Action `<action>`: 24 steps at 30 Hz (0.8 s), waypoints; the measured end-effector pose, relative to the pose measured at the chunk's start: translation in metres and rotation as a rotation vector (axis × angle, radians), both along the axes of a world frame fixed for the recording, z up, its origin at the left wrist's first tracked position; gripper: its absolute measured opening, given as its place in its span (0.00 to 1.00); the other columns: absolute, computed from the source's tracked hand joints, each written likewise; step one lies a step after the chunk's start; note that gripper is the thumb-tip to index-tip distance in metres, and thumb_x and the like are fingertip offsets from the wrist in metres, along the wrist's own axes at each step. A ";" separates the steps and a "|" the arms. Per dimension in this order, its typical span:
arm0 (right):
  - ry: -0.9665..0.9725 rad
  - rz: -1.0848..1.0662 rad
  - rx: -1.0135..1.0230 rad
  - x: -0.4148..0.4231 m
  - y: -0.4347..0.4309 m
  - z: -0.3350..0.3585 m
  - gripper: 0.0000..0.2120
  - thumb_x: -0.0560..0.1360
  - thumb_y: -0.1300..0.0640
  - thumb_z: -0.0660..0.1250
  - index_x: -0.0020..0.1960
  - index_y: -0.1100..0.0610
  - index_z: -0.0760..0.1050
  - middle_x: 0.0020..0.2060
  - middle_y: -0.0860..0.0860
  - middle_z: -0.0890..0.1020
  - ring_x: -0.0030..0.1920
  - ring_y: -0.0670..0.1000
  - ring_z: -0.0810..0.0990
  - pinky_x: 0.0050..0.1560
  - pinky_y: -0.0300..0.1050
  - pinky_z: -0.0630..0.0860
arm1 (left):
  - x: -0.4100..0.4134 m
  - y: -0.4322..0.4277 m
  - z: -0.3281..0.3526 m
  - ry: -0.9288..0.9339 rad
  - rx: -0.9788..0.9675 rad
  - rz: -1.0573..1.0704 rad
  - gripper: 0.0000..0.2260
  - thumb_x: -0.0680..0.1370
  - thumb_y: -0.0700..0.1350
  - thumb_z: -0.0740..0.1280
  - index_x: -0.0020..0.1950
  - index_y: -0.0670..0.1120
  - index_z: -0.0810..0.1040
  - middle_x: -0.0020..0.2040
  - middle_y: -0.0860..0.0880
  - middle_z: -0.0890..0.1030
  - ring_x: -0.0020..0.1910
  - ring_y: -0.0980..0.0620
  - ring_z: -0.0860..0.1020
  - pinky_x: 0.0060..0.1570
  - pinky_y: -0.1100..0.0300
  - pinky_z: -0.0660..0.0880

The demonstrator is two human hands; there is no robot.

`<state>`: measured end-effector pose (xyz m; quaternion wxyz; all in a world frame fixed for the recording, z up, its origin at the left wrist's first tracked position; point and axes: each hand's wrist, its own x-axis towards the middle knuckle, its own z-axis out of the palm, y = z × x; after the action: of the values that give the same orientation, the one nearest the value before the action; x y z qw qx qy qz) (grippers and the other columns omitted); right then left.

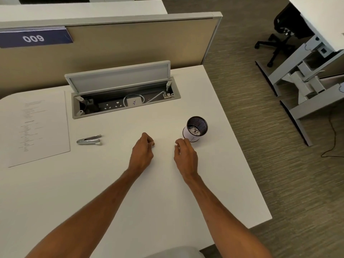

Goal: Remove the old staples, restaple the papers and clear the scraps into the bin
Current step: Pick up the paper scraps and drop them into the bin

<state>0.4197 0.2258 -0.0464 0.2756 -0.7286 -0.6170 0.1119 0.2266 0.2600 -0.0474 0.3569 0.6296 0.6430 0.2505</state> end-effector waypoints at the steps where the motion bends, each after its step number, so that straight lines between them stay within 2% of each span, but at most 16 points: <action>1: -0.007 -0.014 -0.003 0.001 0.003 -0.002 0.04 0.81 0.62 0.68 0.54 0.55 0.79 0.49 0.51 0.79 0.40 0.57 0.81 0.34 0.54 0.81 | -0.001 0.000 0.000 -0.016 -0.007 0.020 0.05 0.88 0.37 0.62 0.56 0.46 0.71 0.51 0.49 0.84 0.48 0.49 0.82 0.50 0.49 0.80; 6: -0.076 -0.027 -0.068 0.000 0.024 -0.003 0.02 0.79 0.63 0.72 0.52 0.59 0.81 0.48 0.55 0.80 0.40 0.59 0.82 0.34 0.50 0.78 | -0.004 -0.005 0.000 -0.074 -0.071 0.111 0.11 0.87 0.34 0.63 0.63 0.50 0.73 0.48 0.51 0.85 0.49 0.64 0.81 0.48 0.59 0.75; 10: -0.144 -0.004 -0.080 0.001 0.032 -0.005 0.02 0.78 0.64 0.73 0.48 0.59 0.82 0.46 0.54 0.80 0.37 0.58 0.82 0.30 0.47 0.75 | -0.002 -0.011 0.002 -0.042 -0.049 0.067 0.16 0.84 0.33 0.60 0.63 0.53 0.76 0.46 0.54 0.82 0.50 0.55 0.82 0.50 0.55 0.76; 15: -0.228 0.047 -0.087 0.000 0.038 -0.006 0.08 0.74 0.69 0.75 0.43 0.59 0.79 0.42 0.53 0.79 0.31 0.57 0.79 0.26 0.43 0.62 | 0.005 -0.018 -0.001 0.056 0.004 -0.082 0.10 0.87 0.37 0.63 0.60 0.50 0.80 0.54 0.52 0.82 0.52 0.50 0.80 0.54 0.51 0.80; 20: -0.246 0.056 -0.069 0.000 0.036 -0.003 0.08 0.74 0.67 0.76 0.44 0.60 0.76 0.42 0.54 0.79 0.31 0.56 0.79 0.26 0.44 0.68 | 0.011 -0.023 -0.002 -0.013 -0.041 -0.038 0.08 0.87 0.38 0.66 0.59 0.48 0.83 0.54 0.53 0.86 0.53 0.51 0.83 0.58 0.49 0.82; 24: -0.167 0.030 0.005 -0.008 0.013 0.007 0.06 0.80 0.62 0.69 0.46 0.59 0.74 0.43 0.54 0.76 0.30 0.56 0.77 0.25 0.49 0.74 | 0.015 -0.017 0.007 -0.104 -0.044 0.077 0.06 0.86 0.40 0.70 0.57 0.50 0.85 0.51 0.57 0.87 0.51 0.62 0.83 0.58 0.53 0.83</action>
<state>0.4117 0.2390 -0.0397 0.2232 -0.7253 -0.6491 0.0531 0.2413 0.2429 -0.0407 0.3936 0.5824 0.6528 0.2822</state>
